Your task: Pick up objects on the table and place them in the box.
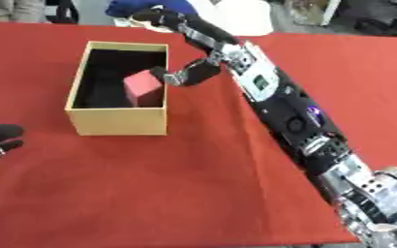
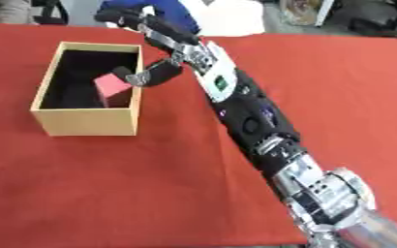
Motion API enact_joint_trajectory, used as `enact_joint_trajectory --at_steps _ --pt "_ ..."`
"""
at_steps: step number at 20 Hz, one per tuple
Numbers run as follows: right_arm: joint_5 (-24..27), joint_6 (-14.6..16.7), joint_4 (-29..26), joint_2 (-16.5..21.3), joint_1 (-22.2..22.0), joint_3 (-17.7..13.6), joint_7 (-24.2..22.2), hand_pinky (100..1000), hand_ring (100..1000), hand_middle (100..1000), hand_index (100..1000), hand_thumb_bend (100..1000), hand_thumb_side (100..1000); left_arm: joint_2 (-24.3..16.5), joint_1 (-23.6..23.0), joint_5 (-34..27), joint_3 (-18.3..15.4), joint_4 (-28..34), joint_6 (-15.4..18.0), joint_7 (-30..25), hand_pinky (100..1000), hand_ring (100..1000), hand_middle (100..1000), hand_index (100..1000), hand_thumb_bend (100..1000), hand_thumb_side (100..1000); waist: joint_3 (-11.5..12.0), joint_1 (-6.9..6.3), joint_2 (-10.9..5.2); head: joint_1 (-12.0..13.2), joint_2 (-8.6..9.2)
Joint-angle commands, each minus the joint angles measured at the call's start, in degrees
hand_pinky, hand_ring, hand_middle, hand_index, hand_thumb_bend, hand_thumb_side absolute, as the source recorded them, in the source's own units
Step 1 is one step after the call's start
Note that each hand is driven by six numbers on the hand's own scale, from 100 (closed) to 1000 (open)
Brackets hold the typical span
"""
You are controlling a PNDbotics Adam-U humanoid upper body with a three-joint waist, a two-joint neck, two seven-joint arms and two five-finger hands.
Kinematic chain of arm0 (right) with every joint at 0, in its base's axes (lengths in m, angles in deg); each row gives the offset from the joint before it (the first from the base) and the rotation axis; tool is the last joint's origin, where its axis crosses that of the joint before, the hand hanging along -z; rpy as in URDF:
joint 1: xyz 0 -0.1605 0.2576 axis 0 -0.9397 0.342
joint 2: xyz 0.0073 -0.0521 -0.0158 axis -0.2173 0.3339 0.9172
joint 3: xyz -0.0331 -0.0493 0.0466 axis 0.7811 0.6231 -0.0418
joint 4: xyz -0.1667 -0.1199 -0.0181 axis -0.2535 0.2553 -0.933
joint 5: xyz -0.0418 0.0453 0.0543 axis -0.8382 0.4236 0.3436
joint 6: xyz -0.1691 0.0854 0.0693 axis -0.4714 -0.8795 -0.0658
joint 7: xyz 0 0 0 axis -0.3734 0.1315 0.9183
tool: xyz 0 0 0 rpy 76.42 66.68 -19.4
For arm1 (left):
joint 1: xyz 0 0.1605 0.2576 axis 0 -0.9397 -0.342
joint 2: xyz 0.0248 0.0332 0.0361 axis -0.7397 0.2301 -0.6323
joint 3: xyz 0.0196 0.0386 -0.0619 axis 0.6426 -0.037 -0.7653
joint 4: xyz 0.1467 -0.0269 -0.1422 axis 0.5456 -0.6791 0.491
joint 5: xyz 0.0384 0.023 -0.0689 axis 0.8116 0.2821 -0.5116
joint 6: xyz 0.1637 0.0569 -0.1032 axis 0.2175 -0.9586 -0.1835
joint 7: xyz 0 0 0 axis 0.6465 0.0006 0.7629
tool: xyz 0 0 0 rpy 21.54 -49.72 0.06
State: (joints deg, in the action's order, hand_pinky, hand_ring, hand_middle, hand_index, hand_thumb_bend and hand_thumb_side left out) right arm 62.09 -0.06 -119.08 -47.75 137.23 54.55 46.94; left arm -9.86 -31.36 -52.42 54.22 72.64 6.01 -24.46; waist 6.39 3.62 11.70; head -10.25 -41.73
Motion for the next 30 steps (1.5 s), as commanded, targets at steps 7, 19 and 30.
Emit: enact_joint_trajectory --at_steps 7,19,30 --pt "11.75 -1.51 -9.70 7.48 -2.32 1.60 -0.17 1000 1000 970 1000 298 119 -0.70 -0.95 0.41 -1.46 0.50 -0.09 1.11 840 832 678 631 373 795 -3.62 -0.69 -1.54 2.29 0.22" --pt "27.62 -9.39 -29.83 20.25 -16.97 -1.56 -0.05 1000 1000 950 1000 163 185 -0.43 -2.08 1.07 -2.56 0.55 -0.41 2.19 840 834 681 631 372 800 -8.73 -0.96 -1.28 5.87 -0.09" --pt "37.47 -15.74 -42.81 21.29 -32.28 -8.37 -2.29 899 1000 790 972 100 379 0.01 -2.96 1.86 -3.19 0.52 0.00 2.90 840 836 683 631 367 808 -11.81 -2.23 -0.39 9.53 -0.68"
